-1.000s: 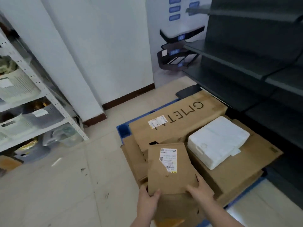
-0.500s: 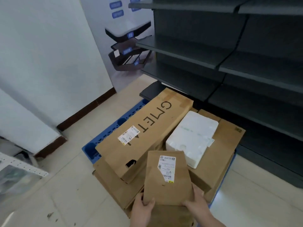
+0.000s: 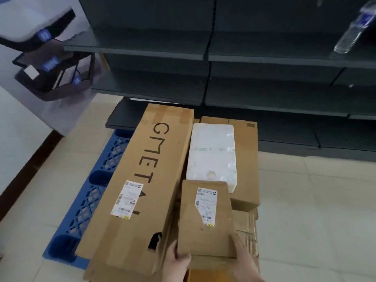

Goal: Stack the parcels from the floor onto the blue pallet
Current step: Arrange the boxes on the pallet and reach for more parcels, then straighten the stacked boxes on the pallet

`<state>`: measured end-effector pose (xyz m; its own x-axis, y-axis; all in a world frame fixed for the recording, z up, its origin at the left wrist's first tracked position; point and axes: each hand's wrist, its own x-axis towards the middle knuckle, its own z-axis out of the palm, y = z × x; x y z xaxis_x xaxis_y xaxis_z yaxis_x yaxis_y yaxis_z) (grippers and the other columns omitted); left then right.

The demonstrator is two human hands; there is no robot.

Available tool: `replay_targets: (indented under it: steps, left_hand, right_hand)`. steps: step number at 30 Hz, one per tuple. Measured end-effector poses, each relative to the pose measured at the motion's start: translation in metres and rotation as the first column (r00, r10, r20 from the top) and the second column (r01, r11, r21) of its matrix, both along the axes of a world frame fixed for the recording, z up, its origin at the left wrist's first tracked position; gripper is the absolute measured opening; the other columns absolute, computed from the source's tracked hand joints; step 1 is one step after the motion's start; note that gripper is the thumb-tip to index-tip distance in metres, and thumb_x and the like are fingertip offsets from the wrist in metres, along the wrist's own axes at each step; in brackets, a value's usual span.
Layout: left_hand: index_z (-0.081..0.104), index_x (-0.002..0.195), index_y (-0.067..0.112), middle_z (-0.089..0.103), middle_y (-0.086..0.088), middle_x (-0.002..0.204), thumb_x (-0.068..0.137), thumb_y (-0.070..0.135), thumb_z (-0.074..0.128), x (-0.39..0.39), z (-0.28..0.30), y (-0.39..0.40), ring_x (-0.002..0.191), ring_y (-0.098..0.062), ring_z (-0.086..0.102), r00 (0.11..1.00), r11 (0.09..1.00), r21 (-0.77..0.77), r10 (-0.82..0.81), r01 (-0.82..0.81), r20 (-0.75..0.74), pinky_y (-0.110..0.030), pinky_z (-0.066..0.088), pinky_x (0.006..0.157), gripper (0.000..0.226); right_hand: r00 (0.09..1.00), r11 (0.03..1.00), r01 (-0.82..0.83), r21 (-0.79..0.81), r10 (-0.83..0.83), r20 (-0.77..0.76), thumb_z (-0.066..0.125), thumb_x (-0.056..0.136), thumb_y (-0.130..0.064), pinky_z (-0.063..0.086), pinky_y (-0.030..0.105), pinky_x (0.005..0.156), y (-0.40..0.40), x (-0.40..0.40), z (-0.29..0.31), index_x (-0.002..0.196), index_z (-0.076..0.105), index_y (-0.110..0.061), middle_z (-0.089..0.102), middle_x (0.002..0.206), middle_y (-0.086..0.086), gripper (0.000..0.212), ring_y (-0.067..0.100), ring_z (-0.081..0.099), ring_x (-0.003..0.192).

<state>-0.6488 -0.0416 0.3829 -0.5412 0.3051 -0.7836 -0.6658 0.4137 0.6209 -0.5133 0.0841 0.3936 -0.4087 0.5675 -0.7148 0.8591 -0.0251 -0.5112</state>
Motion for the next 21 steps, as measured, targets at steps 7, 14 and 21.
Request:
replay_targets:
  steps: [7, 14, 21]
  left_hand:
    - [0.035, 0.144, 0.004, 0.054, -0.017, 0.131, 0.085, -0.017, 0.055, -0.015, -0.039, -0.017, 0.126, -0.032, 0.049, 0.998, 0.999, -0.036, -0.018, 0.021, 0.066, -0.038, 0.033, 0.112, 0.066]
    - [0.019, 0.151, 0.020, 0.028, -0.004, 0.155, 0.089, -0.002, 0.058, 0.006, -0.023, -0.033, 0.141, -0.027, 0.031, 0.986, 0.986, -0.167, 0.054, -0.027, 0.161, -0.044, 0.029, 0.116, 0.077]
    - [0.020, 0.149, 0.012, 0.029, -0.009, 0.155, 0.092, 0.008, 0.057, 0.056, -0.027, -0.069, 0.142, -0.028, 0.028, 0.977, 0.957, -0.218, -0.164, 0.191, 0.136, -0.048, 0.028, 0.115, 0.068]
  right_hand:
    - [0.984, 0.982, 0.177, -0.068, -0.177, 0.014, 0.049, 0.087, -0.005, 0.036, 0.021, 0.103, -0.039, -0.019, -0.036, 0.151, 0.016, -0.020, 0.005, 0.160, -0.004, 0.074, 0.016, 0.027, 0.143]
    - [0.941, 0.941, 0.339, -0.008, -0.339, -0.003, 0.053, 0.085, -0.006, 0.038, 0.018, 0.094, -0.054, 0.035, -0.028, 0.146, 0.030, -0.026, 0.029, 0.155, -0.003, 0.068, 0.017, 0.039, 0.134]
    - [0.906, 0.903, 0.423, -0.081, -0.423, 0.016, 0.062, 0.085, -0.013, 0.037, 0.031, 0.105, -0.099, 0.109, -0.038, 0.144, 0.036, -0.016, 0.045, 0.144, 0.006, 0.065, 0.022, 0.043, 0.132]
